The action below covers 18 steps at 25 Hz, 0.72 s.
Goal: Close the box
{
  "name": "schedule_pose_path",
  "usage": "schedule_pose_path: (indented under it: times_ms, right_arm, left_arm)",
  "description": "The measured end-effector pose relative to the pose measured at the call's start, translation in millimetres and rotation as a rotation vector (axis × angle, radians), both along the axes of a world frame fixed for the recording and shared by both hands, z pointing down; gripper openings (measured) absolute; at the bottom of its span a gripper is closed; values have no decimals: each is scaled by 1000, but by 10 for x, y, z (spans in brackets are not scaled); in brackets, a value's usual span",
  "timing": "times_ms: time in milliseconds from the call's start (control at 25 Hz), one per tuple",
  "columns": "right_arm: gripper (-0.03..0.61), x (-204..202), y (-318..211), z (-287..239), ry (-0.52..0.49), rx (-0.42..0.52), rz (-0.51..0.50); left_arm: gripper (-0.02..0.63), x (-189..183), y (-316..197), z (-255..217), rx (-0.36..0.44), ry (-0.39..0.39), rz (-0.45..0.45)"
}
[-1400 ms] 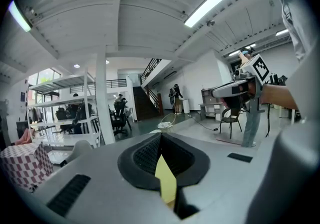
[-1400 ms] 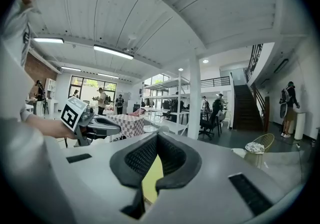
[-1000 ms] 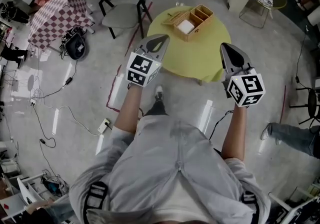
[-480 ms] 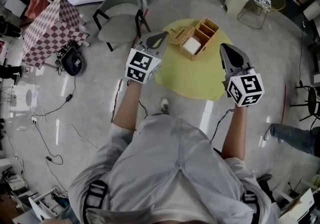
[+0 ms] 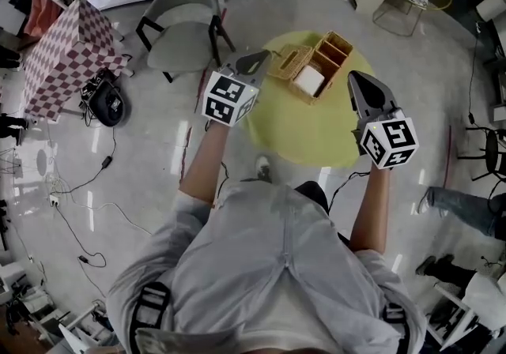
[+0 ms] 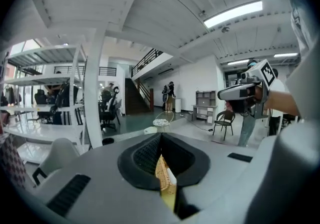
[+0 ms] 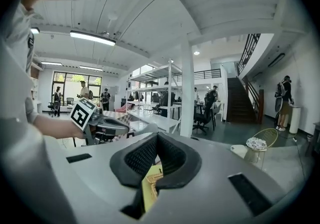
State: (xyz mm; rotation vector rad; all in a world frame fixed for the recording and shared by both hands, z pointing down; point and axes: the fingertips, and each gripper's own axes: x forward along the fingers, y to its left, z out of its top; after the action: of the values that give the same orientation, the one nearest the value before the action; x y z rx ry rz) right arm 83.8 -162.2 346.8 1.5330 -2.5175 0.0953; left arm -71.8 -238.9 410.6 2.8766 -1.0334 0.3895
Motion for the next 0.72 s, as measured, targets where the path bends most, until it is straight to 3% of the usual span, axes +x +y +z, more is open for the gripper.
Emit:
schedule_pose_path:
  times_ms: [160,320,440,720]
  right_arm:
    - [17,88,-238,160,-14,-43,-12]
    - [17,176,-541,362,-54,-97,-12]
    - [17,254,-739,544,-48,-131,-25]
    - [17,450,-1053,944,-53,-208,-79]
  left_arm:
    - [29,80,-206,285,-114,58,-22]
    - [31,140,-413,620,-319,257,-73]
    - [31,155,-521,926,-435,343,-134]
    - [37,181,-685,1588,-607,391,-288]
